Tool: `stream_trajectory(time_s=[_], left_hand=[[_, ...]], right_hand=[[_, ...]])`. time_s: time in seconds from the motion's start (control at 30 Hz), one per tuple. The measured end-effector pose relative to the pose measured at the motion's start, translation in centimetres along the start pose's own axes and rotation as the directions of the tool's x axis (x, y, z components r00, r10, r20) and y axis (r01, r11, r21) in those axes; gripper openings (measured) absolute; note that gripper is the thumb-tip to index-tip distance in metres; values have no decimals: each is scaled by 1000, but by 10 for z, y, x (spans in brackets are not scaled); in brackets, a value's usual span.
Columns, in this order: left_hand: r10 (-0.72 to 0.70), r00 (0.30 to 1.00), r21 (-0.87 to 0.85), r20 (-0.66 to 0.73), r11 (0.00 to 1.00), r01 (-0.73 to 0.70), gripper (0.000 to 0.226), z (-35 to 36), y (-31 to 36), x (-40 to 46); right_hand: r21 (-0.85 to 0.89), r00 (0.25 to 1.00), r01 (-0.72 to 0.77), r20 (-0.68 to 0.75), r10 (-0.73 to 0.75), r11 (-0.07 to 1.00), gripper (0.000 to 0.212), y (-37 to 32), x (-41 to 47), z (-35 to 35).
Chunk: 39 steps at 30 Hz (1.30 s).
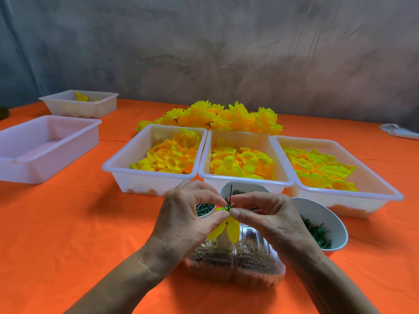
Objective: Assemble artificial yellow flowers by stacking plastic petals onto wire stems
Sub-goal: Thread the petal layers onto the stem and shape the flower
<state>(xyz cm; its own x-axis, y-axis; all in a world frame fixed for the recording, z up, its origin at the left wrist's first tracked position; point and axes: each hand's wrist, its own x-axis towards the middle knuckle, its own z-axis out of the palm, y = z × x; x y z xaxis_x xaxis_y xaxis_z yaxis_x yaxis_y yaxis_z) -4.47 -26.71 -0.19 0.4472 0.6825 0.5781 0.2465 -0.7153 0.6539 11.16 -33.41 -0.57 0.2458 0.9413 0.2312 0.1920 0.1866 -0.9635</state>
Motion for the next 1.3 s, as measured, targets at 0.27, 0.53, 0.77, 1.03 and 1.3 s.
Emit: stream_trajectory(time_s=[0.27,0.53,0.77,1.03,1.3], left_hand=[[35,996,37,-84,999,-32,7,6,1,-2],[-128,992,-87,8,988,128,11,5,2,-1],[-99,993,-8,67,995,100,10,7,0,3],[-146,981,-62,128,986,154,11,3,-5,5],[-161,981,-184,112,966,180,9,10,-4,4]], right_hand=[[-32,999,32,-2,-32,999,11,-3,0,1],[-78,1000,10,-1,-10,997,17,-1,0,-1],[-167,1000,-24,10,26,986,12,2,2,-1],[-126,997,-73,29,77,989,14,1,1,-4],[-98,994,-102,18,104,990,6,0,-2,-5]])
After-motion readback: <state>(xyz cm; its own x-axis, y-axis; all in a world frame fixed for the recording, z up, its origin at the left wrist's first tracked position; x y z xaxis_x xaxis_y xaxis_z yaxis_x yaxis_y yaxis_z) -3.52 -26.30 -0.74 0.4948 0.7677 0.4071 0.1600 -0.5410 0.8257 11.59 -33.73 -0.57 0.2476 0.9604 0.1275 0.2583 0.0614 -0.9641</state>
